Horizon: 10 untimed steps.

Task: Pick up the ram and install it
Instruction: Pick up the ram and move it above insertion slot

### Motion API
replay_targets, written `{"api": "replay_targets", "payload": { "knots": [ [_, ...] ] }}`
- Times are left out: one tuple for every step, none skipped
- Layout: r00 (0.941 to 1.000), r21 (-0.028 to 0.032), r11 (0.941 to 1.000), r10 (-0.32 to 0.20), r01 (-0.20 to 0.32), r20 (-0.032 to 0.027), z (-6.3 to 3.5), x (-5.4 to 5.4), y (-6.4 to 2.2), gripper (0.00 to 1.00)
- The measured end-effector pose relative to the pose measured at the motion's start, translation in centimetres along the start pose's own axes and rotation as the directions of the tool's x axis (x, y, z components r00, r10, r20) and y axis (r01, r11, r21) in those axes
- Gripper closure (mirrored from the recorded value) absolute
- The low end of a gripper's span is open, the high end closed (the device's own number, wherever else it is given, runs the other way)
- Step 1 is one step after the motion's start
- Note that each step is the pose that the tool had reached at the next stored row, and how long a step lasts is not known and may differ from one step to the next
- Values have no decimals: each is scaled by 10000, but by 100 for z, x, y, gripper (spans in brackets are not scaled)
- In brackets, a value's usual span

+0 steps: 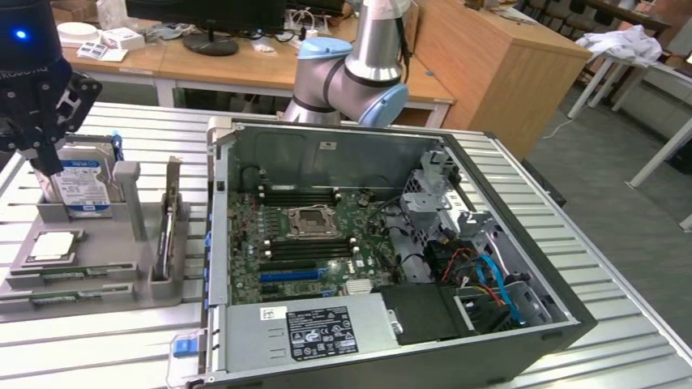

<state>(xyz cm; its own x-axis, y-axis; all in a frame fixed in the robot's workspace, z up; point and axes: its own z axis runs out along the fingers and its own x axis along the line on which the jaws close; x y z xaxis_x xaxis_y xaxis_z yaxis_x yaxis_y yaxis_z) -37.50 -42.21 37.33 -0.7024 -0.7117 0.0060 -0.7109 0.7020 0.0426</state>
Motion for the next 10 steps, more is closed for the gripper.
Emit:
{"api": "replay_targets", "payload": {
  "knots": [
    [9998,1,9998,-175,175,-7,1,0,0,89],
    [9994,2,9994,-351,351,-15,1,0,0,89],
    [9986,2,9986,-528,528,-22,1,0,0,89],
    [9975,3,9975,-712,712,-30,1,0,0,89],
    [9961,4,9961,-886,886,-38,2,0,0,89],
    [9944,4,9944,-1059,1059,-45,2,0,0,89],
    [9924,5,9924,-1233,1233,-53,2,0,0,89],
    [9900,4,9900,-1408,1408,-60,3,0,0,89],
    [9874,4,9874,-1582,1582,-68,3,0,0,89],
    [9844,4,9844,-1759,1759,-75,3,0,0,89]
  ]
}}
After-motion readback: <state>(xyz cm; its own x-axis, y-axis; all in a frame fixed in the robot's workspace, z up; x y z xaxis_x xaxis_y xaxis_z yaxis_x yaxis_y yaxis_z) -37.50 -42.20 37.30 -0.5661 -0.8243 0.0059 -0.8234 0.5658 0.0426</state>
